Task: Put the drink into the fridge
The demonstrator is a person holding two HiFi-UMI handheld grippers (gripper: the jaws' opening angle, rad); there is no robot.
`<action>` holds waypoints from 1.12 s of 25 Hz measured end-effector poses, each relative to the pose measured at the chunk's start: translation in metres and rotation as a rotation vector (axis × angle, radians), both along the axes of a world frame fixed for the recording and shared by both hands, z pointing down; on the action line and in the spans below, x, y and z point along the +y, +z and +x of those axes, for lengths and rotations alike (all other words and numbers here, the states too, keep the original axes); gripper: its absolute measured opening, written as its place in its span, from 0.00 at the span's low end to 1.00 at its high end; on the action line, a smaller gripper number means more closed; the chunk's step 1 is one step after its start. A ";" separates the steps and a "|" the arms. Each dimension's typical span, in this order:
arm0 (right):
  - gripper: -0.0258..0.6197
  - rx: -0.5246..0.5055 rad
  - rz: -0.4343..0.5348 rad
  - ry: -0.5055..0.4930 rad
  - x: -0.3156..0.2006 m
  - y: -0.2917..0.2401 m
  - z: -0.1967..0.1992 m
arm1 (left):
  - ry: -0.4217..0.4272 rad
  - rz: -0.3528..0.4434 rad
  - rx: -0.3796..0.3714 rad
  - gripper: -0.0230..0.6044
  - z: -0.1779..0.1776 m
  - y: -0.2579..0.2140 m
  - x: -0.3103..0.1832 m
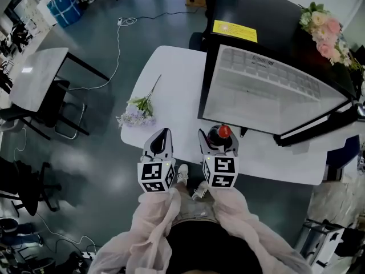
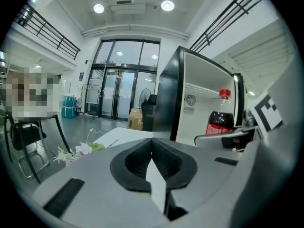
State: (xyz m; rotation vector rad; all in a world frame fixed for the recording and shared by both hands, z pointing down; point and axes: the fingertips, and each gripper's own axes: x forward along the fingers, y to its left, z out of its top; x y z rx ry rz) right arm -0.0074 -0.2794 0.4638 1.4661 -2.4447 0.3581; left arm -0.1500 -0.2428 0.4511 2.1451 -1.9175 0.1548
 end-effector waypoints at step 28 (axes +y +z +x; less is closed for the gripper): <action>0.52 0.024 -0.002 0.218 0.011 0.002 0.140 | 0.247 -0.013 0.052 0.05 0.121 0.028 -0.010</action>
